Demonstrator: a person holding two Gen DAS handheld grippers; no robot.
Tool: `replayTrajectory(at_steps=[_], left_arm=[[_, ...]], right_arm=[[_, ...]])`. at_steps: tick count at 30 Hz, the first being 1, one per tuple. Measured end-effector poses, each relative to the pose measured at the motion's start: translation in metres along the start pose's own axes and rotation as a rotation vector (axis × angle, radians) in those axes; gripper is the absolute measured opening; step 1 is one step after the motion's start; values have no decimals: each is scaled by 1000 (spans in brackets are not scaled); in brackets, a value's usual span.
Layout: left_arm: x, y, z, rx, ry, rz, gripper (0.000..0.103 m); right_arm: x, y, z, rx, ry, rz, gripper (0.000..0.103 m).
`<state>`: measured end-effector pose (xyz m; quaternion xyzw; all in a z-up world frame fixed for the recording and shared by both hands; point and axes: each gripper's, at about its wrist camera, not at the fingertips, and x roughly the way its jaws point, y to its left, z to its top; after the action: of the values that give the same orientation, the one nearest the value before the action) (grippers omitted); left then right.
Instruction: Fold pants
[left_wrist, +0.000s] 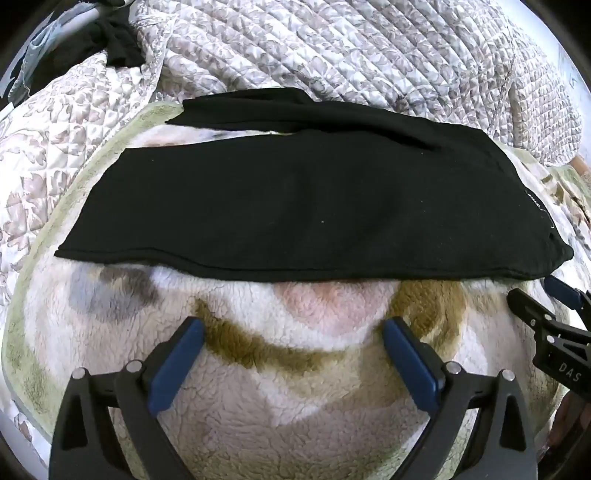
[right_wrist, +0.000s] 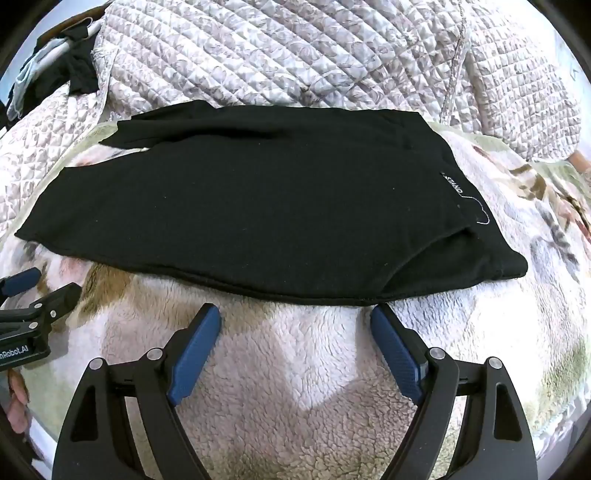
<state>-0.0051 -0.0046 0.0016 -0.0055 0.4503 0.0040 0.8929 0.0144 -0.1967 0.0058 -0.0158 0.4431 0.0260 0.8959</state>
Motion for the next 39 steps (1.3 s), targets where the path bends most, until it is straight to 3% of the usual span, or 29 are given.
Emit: replayTrajectory(at_steps=[39], left_arm=[[-1, 1, -3, 1, -4, -1, 100]], right_arm=[[0, 1, 1, -9, 3, -12, 85]])
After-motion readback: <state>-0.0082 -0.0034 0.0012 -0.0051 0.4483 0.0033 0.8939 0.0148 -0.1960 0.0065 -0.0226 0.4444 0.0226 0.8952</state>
